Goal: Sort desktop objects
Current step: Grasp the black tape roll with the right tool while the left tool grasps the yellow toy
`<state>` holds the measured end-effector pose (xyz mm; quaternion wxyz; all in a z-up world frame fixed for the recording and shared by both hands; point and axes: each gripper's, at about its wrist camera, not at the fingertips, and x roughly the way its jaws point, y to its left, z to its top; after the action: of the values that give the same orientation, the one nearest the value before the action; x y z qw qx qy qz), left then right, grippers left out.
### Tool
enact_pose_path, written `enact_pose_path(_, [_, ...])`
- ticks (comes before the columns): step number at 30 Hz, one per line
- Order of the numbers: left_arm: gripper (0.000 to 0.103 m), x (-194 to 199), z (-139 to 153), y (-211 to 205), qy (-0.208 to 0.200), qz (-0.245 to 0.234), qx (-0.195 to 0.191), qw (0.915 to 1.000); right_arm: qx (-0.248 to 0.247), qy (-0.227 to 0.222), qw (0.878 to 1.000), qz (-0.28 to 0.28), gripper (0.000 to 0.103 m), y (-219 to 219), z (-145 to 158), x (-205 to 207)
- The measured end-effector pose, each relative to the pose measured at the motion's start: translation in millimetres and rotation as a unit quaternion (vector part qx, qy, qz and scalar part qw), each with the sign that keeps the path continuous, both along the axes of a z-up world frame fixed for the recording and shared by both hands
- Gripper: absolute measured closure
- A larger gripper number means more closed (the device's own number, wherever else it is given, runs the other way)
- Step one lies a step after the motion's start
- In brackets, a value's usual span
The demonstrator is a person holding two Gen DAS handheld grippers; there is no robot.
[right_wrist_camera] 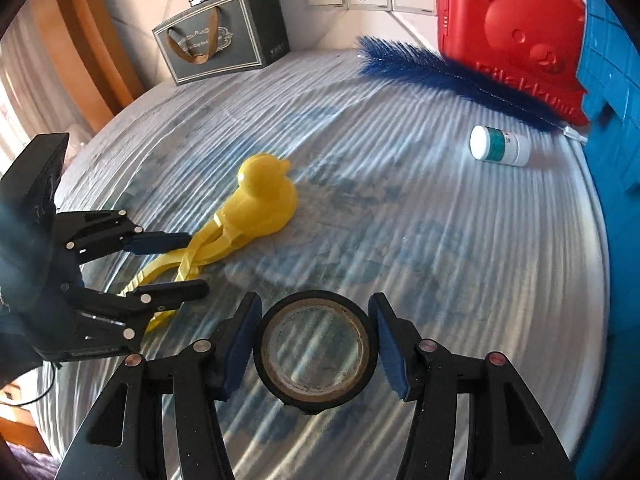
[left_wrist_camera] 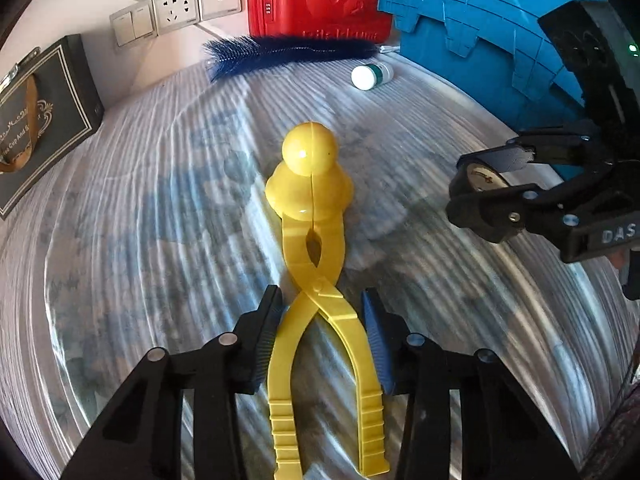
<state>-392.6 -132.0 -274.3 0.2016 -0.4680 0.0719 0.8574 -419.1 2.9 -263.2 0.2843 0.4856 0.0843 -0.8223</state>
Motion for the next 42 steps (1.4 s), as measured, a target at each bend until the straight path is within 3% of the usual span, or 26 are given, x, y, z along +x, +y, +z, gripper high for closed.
enact_pose_path(4, [0.064,7,9,-2,0.008,0.005,0.001,0.9999,0.003,-0.003,1.000,-0.006,0.048,2,2,3])
enact_pose_path(6, [0.070,9,21,-7,0.019,0.011,0.008,0.9997,0.008,0.009,1.000,-0.006,0.048,1,11,8])
enact_pose_path(7, [0.075,10,28,-8,0.027,0.014,0.009,0.9995,0.010,0.018,1.000,-0.004,0.048,1,18,12])
enact_pose_path(8, [0.103,12,38,-9,0.039,0.013,0.007,0.9991,0.012,0.026,1.000,-0.004,0.048,1,24,14])
enact_pose_path(14, [0.103,19,50,-8,0.057,0.007,-0.008,0.9983,0.019,0.071,0.997,0.000,0.048,1,61,32])
enact_pose_path(19, [0.103,28,34,-14,0.036,0.007,-0.003,0.9993,0.026,0.070,0.997,0.000,0.048,1,67,46])
enact_pose_path(23, [0.103,23,29,-18,0.040,0.015,0.005,0.9991,0.018,0.065,0.998,-0.005,0.048,2,70,49])
enact_pose_path(28, [0.100,5,12,-9,0.020,0.015,-0.025,0.9994,0.014,0.062,0.998,-0.001,0.048,-3,67,47])
enact_pose_path(31, [0.089,0,11,-10,0.018,0.028,-0.010,0.9994,0.009,0.059,0.998,-0.005,0.048,-2,65,43])
enact_pose_path(32, [0.074,0,11,-13,0.020,0.039,-0.008,0.9990,0.006,0.057,0.998,-0.006,0.048,-1,64,41])
enact_pose_path(33, [0.052,-2,11,-16,0.015,0.050,-0.005,0.9986,0.003,0.054,0.998,-0.007,0.048,-1,63,40])
enact_pose_path(35, [0.024,-4,10,-22,0.007,0.063,0.001,0.9980,0.000,0.051,0.999,-0.006,0.048,-1,61,37])
enact_pose_path(40, [0.022,-3,3,-19,0.010,0.084,-0.028,0.9960,-0.007,0.039,0.999,-0.003,0.048,-3,55,30])
enact_pose_path(42, [0.023,-4,-5,-16,-0.007,0.084,-0.025,0.9961,-0.008,0.037,0.999,-0.001,0.048,-4,53,29])
